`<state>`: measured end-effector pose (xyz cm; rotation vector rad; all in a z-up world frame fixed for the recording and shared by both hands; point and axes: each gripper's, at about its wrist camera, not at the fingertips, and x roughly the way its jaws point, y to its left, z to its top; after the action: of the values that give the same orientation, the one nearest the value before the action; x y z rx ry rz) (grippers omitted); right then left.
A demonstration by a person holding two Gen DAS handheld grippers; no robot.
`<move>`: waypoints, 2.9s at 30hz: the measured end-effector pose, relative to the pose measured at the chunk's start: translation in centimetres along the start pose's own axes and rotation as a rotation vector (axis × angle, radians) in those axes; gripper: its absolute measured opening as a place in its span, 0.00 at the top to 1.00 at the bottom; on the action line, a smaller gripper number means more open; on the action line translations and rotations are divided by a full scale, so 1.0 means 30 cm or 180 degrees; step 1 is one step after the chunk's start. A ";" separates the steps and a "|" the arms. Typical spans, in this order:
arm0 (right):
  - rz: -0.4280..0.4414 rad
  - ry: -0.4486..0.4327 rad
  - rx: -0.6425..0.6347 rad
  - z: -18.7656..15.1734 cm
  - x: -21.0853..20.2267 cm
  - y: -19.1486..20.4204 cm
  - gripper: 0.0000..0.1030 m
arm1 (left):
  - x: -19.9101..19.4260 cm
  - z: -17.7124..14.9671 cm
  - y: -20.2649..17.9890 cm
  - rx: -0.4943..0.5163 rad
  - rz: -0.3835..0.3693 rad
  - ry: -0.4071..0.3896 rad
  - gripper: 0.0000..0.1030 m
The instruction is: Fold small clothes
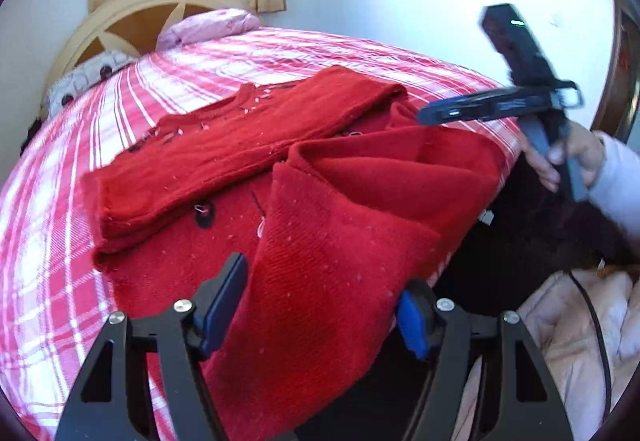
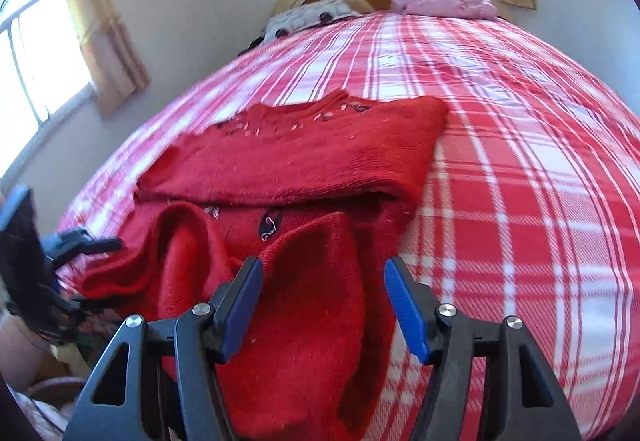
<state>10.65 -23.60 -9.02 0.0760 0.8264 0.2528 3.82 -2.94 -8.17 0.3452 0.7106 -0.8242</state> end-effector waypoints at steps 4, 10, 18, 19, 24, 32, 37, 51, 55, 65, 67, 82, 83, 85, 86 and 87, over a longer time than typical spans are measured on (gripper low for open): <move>-0.0054 0.0129 -0.0209 -0.007 0.057 0.024 0.57 | -0.039 -0.020 -0.042 0.0336 -0.0021 -0.0046 0.30; 0.0020 0.0139 -0.0083 -0.006 0.041 0.027 0.88 | 0.034 -0.018 -0.086 0.0369 0.0004 0.0034 0.27; 0.0310 -0.0225 0.0427 -0.003 -0.099 -0.028 0.91 | 0.054 0.001 -0.050 0.0015 -0.0052 0.0013 0.62; 0.0360 -0.0257 0.0489 -0.001 -0.110 -0.037 0.91 | 0.047 0.005 -0.028 -0.0134 -0.0124 -0.0019 0.73; 0.0381 -0.0329 0.0736 -0.001 -0.115 -0.088 0.91 | 0.023 0.021 0.165 -0.1118 -0.0414 -0.0268 0.78; 0.0377 -0.0134 0.0861 -0.043 -0.027 -0.102 0.91 | 0.058 -0.006 0.333 -0.1753 -0.0324 -0.0144 0.64; 0.0345 -0.0125 0.0865 -0.050 -0.024 -0.115 0.91 | -0.035 -0.002 0.344 -0.1691 -0.0185 -0.0445 0.08; 0.0272 -0.0067 0.0793 -0.062 -0.009 -0.097 0.91 | 0.101 0.067 0.149 -0.1162 -0.0242 0.0233 0.04; 0.0257 -0.0027 0.0817 -0.059 -0.007 -0.096 0.91 | 0.153 0.079 0.106 -0.0989 -0.0036 0.0381 0.21; 0.0338 0.0042 0.0836 -0.039 0.009 -0.101 0.87 | 0.028 0.046 0.290 -0.1787 -0.0328 -0.0055 0.47; 0.0305 0.0046 0.0828 -0.046 0.012 -0.101 0.87 | -0.030 0.026 0.357 -0.1999 -0.0354 -0.0229 0.47; 0.0270 0.0038 0.0662 -0.022 -0.001 -0.078 0.61 | 0.074 0.017 0.303 -0.1931 -0.0371 0.0222 0.08; 0.0270 0.0027 0.0649 -0.018 0.001 -0.079 0.59 | 0.084 0.016 0.300 -0.1953 -0.0382 0.0244 0.08; 0.0282 0.0028 0.0650 -0.014 0.006 -0.079 0.59 | 0.094 0.010 0.303 -0.2057 -0.0449 0.0189 0.10; 0.0290 0.0004 0.0628 -0.013 0.008 -0.074 0.59 | 0.094 0.006 0.309 -0.2110 -0.0474 0.0147 0.16; 0.0280 -0.0003 0.0597 -0.014 0.010 -0.069 0.60 | 0.092 0.000 0.317 -0.2160 -0.0496 0.0100 0.24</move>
<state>10.93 -25.53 -9.85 0.2886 0.8453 0.2576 12.39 1.66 -9.95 -0.3116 1.0070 -0.6765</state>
